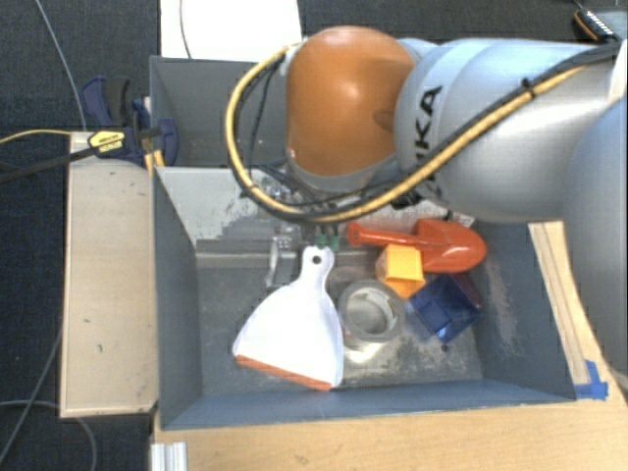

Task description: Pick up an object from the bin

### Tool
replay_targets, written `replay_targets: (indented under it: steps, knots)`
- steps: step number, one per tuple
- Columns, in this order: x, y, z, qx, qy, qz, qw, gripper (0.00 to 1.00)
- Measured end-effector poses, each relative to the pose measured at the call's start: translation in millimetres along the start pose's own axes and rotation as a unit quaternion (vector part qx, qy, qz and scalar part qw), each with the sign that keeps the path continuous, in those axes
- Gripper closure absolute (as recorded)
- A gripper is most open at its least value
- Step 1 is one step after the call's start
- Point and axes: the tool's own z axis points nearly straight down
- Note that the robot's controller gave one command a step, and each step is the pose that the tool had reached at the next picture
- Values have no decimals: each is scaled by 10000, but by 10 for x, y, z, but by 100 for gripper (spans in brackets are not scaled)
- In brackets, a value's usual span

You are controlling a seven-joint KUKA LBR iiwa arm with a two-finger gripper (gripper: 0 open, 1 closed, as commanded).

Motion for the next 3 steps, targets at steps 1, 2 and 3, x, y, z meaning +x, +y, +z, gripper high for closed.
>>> replay_targets:
  steps: [1, 2, 3]
  knots:
    - [-18, -15, -51, -7, -44, 29, 10000, 0]
    - [0, -1017, 736, 9, -22, -1502, 9886, 0]
    - [208, -798, 750, -10, -40, -1320, 9912, 0]
